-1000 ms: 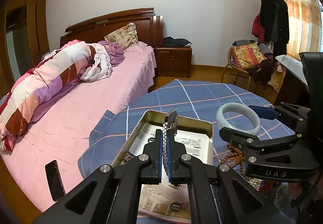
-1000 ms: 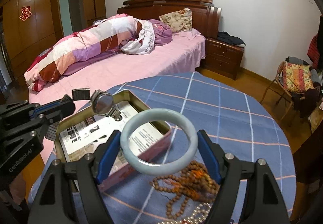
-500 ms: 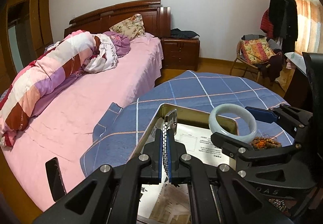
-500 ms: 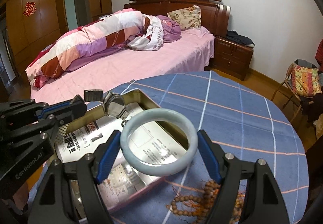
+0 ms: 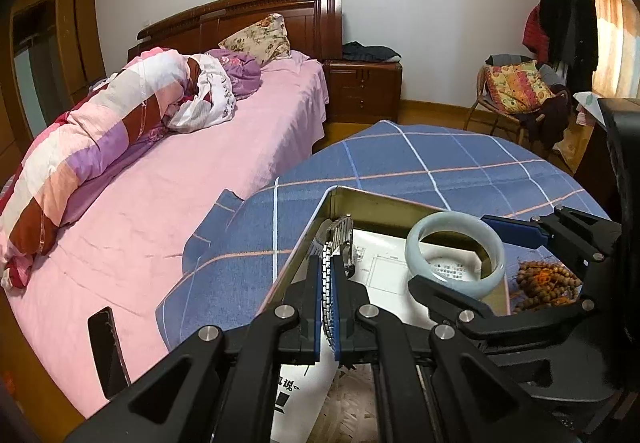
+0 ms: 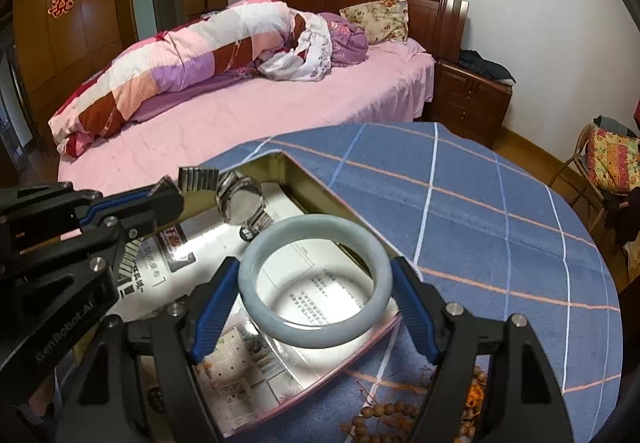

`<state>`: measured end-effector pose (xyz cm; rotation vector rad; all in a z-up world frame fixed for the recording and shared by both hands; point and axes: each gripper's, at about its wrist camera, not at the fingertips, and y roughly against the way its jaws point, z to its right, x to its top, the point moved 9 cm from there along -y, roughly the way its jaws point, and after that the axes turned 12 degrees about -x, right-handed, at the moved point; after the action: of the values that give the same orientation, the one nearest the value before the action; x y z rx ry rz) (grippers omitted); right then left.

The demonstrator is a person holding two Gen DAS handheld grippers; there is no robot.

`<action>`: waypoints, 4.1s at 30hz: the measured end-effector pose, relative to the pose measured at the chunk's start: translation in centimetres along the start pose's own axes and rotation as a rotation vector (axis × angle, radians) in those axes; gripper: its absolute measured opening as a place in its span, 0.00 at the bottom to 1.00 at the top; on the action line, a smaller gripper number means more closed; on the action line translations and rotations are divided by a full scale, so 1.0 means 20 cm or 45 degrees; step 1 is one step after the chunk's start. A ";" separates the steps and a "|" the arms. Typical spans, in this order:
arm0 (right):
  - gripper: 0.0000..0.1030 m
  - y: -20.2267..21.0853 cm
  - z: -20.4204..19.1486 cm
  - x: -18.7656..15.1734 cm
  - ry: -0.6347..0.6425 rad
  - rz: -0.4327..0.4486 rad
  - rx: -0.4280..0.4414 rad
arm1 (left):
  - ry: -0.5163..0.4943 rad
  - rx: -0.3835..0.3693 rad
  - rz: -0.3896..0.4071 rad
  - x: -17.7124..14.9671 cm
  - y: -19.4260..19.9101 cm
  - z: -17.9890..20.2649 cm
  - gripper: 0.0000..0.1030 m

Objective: Organize jewelry
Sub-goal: 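Lower watch and bangle into the pink tin and open both tools, then move the left tool to the brown wooden bead strand and grasp it, then lift the wooden beads with the left tool while the right tool grasps the purple bead bracelet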

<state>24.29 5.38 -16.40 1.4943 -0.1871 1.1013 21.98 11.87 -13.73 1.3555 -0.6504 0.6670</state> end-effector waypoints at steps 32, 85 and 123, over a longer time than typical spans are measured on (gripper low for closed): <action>0.95 0.16 0.10 -0.06 -0.041 0.073 -0.021 | 0.101 0.041 0.066 -0.03 0.12 -0.01 0.74; 0.81 0.38 0.87 -0.75 -0.346 -0.088 -0.283 | -0.163 -0.298 -0.222 -0.22 -0.31 0.94 0.07; 0.16 0.47 0.83 -0.66 -0.354 -0.005 -0.199 | -0.129 -0.269 0.060 -0.11 0.14 0.82 0.07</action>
<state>19.44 -17.22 -16.71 1.5007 -0.4527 0.8521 17.87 -4.35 -11.90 1.1857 -0.8133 0.5530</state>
